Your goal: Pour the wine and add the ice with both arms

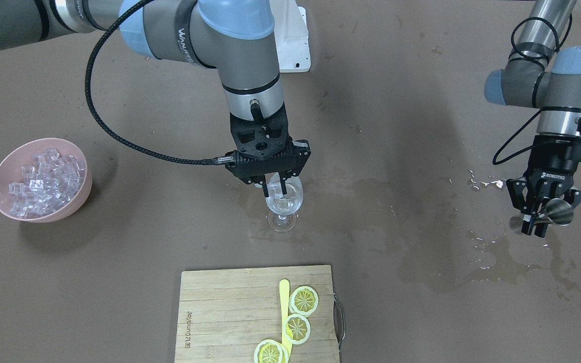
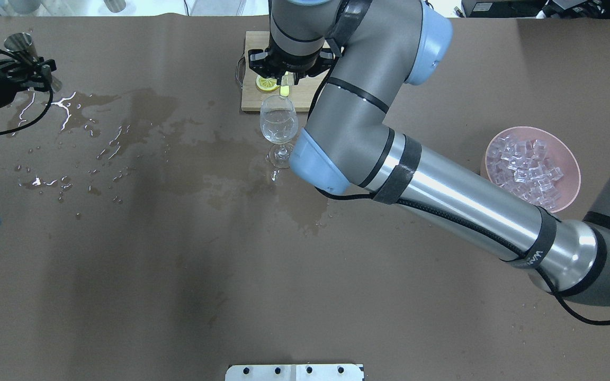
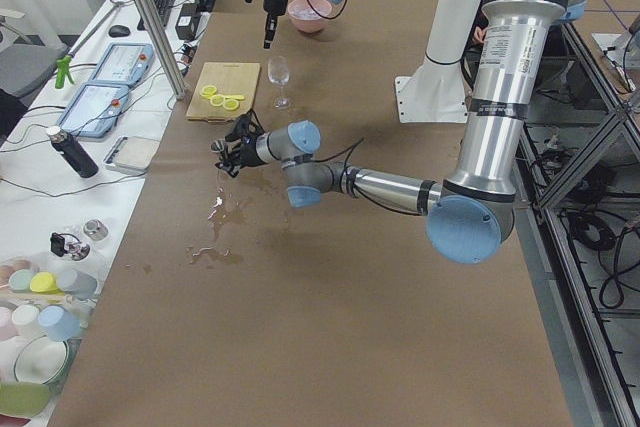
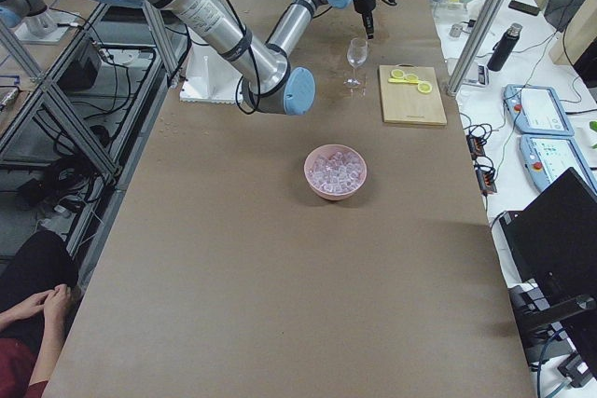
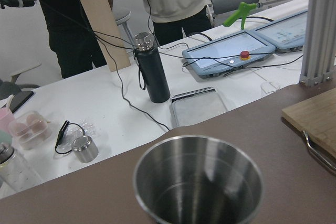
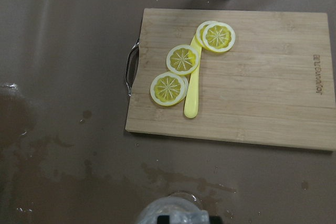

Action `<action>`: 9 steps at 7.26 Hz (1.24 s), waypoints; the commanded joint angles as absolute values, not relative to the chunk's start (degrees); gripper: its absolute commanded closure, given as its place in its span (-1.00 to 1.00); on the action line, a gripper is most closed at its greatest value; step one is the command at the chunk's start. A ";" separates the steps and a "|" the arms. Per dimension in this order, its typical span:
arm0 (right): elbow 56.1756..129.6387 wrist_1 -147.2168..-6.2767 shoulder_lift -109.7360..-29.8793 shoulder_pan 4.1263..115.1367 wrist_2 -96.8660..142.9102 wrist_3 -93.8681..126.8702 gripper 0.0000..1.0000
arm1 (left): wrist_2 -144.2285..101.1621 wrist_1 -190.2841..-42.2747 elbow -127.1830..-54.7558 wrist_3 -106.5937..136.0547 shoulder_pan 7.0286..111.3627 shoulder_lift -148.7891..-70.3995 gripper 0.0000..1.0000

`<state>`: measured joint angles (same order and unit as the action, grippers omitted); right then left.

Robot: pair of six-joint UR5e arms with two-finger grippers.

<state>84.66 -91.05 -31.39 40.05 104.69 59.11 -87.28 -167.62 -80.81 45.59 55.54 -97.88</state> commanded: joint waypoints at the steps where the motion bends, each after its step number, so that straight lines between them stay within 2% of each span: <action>1: 84.64 -91.05 -31.12 38.67 103.97 59.68 0.85 | -88.67 -179.11 -71.65 46.32 55.99 -95.99 1.00; 3: 84.64 -91.14 -31.11 38.41 103.97 59.68 0.74 | -89.03 -184.97 -69.02 45.62 55.81 -92.65 1.00; 5: 84.64 -91.06 -31.38 38.41 103.98 59.68 0.50 | -88.68 -188.16 -65.05 44.47 55.46 -92.64 1.00; 6: 84.73 -91.05 -31.38 38.41 103.97 59.68 0.11 | -88.16 -188.00 -64.52 44.30 55.46 -92.64 1.00; 7: 84.73 -91.05 -31.38 38.41 103.97 59.68 0.01 | -87.63 -188.17 -64.16 44.30 55.37 -92.64 1.00; 9: 84.73 -91.05 -31.03 38.41 103.97 59.68 -0.05 | -87.10 -188.00 -63.03 44.65 55.28 -92.72 1.00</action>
<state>84.72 -91.05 -31.21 38.41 103.98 59.68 -87.32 -188.05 -63.92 44.47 55.34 -92.65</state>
